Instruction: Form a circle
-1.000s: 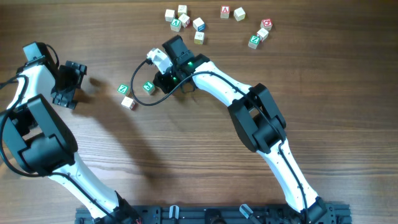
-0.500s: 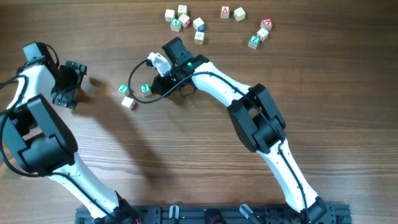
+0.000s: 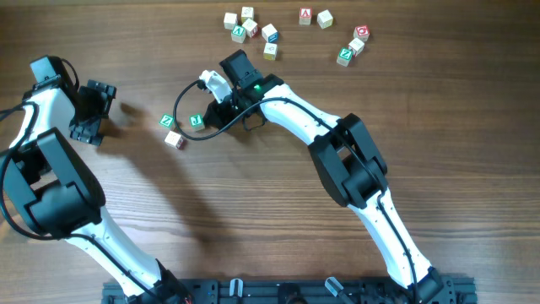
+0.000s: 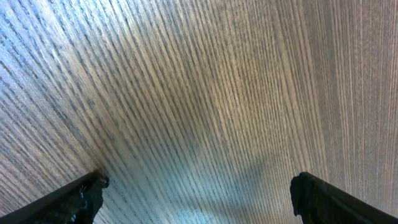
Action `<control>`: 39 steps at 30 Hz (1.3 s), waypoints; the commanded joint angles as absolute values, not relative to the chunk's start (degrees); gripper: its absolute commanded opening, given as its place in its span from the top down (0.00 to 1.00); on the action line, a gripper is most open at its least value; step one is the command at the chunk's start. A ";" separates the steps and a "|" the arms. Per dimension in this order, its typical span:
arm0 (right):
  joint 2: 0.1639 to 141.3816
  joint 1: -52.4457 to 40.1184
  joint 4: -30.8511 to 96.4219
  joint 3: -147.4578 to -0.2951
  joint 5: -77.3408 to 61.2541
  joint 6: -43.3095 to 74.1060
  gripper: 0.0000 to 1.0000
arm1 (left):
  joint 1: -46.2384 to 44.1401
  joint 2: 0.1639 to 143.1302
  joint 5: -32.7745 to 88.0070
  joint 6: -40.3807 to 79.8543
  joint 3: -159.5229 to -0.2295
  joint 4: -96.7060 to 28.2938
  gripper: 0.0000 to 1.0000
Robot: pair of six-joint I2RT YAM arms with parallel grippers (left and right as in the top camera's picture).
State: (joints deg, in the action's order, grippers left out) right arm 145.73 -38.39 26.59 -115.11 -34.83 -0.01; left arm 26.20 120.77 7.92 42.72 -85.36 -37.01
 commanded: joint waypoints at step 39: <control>146.41 -39.22 23.07 -115.04 -36.05 -2.83 0.95 | 26.15 121.51 6.96 42.44 -85.30 -37.04 0.00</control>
